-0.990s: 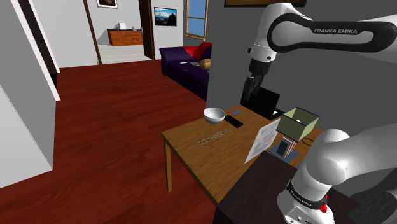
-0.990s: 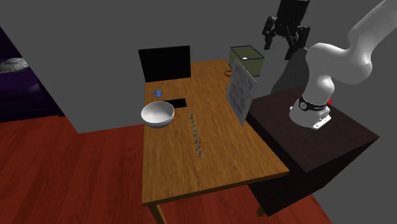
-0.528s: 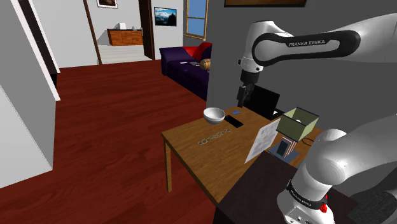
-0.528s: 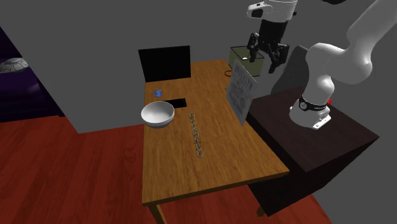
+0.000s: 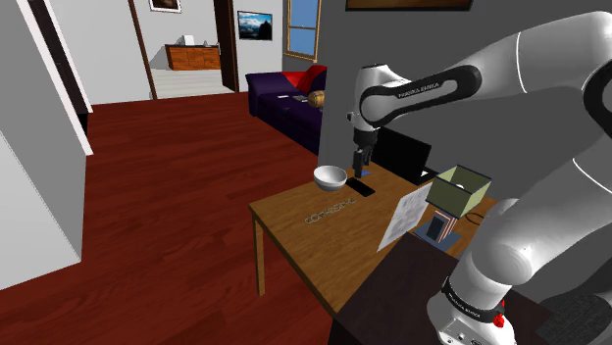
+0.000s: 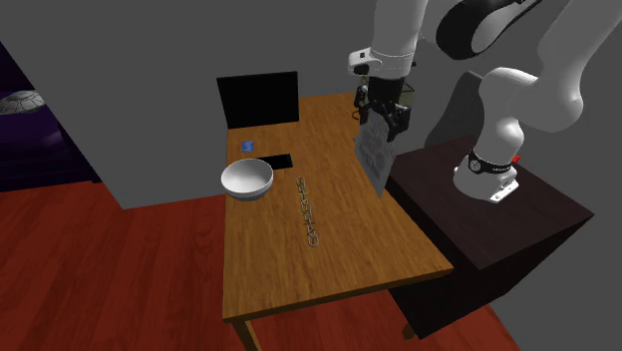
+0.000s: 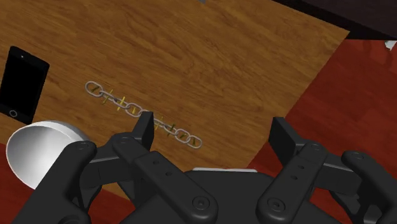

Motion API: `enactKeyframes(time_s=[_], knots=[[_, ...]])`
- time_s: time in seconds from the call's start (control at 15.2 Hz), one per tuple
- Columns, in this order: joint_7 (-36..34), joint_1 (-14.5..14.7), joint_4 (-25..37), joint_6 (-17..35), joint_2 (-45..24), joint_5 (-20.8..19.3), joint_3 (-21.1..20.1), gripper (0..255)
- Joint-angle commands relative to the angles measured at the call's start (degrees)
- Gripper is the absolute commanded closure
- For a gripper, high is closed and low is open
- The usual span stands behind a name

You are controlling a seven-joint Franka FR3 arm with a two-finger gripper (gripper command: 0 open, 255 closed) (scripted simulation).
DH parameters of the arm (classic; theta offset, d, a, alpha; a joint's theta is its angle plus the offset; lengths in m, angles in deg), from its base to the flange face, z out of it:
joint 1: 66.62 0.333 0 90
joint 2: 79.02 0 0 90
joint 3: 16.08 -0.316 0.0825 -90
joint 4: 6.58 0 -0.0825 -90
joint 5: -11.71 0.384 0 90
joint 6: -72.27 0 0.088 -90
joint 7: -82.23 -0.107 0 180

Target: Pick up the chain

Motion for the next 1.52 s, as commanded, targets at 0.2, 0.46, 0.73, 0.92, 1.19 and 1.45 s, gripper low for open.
enactKeyframes(time_s=[0.2,0.46,0.73,0.92,1.19,1.45], knots=[[4.16,-0.40,2.28,6.76,-10.89,-2.29,1.38,0],[6.89,-0.76,5.67,10.96,-19.91,-3.89,1.95,0],[9.29,-1.21,10.09,14.35,-29.05,-5.47,2.27,0],[10.90,-1.57,14.07,16.30,-35.93,-6.69,2.42,0],[12.89,-2.04,20.24,18.11,-45.12,-8.32,2.56,0],[14.81,-2.46,27.47,19.00,-54.36,-9.88,2.72,0]])
